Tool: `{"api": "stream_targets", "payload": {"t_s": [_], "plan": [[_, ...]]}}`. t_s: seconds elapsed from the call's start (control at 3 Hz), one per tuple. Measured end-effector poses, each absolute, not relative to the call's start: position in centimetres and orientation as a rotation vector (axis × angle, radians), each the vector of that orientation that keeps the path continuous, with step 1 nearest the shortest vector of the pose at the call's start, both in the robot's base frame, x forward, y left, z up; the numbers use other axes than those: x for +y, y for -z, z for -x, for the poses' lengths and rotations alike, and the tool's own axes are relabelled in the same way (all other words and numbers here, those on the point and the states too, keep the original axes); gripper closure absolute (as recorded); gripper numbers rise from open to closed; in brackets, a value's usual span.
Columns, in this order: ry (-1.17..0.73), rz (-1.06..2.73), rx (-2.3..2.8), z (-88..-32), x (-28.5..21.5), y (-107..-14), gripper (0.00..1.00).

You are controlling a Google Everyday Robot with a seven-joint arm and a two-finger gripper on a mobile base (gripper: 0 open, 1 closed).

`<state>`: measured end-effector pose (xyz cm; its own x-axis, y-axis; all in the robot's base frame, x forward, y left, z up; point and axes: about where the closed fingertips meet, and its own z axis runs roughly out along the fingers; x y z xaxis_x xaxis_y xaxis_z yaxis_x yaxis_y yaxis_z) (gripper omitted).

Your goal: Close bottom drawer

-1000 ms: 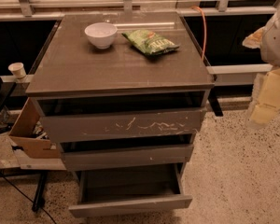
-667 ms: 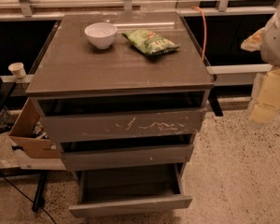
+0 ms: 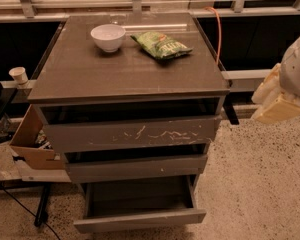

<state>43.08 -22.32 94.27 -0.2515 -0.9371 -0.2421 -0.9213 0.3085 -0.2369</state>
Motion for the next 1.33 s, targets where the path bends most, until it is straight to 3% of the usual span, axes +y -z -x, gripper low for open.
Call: {"api": "stream_targets", "payload": {"t_s": [0.33, 0.67, 1.33], "plan": [[-0.052, 1.645, 2.251, -41.2, -21.6, -87.2, 0.94], [-0.243, 1.635, 2.299, -39.1, -20.9, -80.1, 1.0], [-0.341, 1.59, 2.323, -38.1, -21.3, -75.8, 1.0]]}}
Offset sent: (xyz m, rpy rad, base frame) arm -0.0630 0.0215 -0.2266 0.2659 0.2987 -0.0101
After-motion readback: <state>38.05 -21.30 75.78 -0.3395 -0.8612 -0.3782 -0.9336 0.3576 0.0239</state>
